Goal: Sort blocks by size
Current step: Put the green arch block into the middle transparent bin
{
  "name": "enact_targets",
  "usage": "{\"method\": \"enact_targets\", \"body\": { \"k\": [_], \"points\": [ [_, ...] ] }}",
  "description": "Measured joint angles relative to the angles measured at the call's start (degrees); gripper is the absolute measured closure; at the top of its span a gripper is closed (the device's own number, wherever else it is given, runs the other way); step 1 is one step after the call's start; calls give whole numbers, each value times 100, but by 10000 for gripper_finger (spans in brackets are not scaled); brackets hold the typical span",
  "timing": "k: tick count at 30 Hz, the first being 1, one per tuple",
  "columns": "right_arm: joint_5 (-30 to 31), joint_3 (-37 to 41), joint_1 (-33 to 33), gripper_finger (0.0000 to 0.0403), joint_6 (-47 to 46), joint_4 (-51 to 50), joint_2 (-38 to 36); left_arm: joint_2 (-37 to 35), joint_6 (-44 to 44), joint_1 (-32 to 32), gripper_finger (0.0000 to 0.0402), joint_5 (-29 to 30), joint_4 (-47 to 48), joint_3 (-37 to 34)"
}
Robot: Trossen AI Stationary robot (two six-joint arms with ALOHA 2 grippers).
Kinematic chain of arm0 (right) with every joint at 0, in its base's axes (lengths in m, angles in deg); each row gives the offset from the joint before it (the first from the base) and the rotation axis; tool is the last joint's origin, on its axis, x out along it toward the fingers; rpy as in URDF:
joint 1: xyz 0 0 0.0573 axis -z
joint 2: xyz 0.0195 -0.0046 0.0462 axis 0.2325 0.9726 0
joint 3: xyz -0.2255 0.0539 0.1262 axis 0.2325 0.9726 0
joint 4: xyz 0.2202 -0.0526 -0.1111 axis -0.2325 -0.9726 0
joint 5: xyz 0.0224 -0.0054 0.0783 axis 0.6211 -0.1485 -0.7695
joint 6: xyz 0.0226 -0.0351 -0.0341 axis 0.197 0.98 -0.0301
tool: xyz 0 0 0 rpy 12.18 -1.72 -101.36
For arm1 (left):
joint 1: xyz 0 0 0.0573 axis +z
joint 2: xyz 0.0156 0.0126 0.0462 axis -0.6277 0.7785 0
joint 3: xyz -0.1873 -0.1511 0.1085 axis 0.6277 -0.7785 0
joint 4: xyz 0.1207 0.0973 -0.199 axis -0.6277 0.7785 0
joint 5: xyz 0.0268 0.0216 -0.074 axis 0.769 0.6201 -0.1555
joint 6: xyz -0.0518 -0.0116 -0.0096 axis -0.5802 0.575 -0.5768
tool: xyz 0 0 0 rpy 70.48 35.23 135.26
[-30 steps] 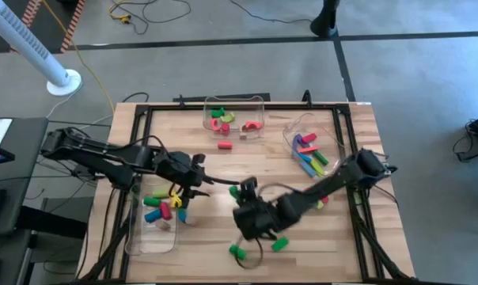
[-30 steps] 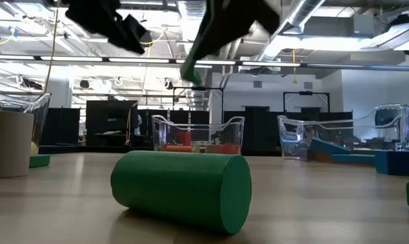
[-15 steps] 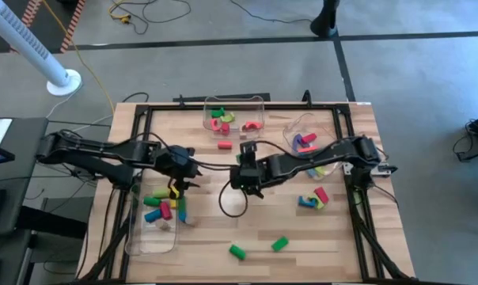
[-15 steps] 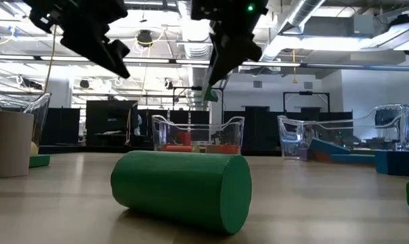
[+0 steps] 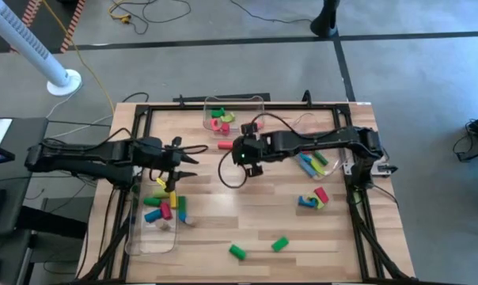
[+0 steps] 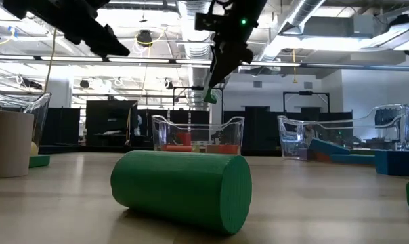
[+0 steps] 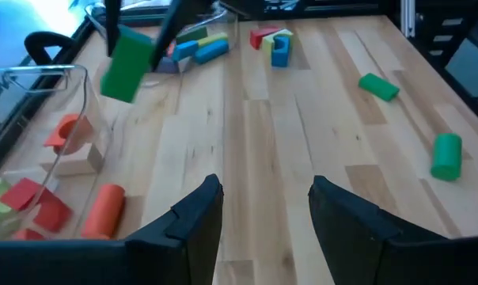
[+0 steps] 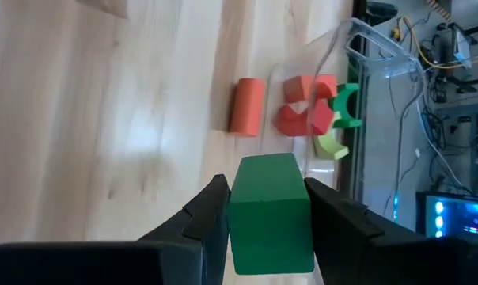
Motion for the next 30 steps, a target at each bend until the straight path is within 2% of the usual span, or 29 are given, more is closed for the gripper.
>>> {"method": "enact_targets", "body": {
  "k": [5,14,18,30],
  "points": [
    [-121,0,380,234,378,148,0,-90,-327,-28,221,-100,34,0],
    [-910,0,1300,234,817,589,0,-83,-651,-28,221,-113,106,0],
    [-1468,0,1711,234,850,849,0,-83,-651,-28,221,-117,105,0],
    [-2405,34,2491,234,699,1427,79,-83,-649,-28,221,-119,103,0]
  ]
}}
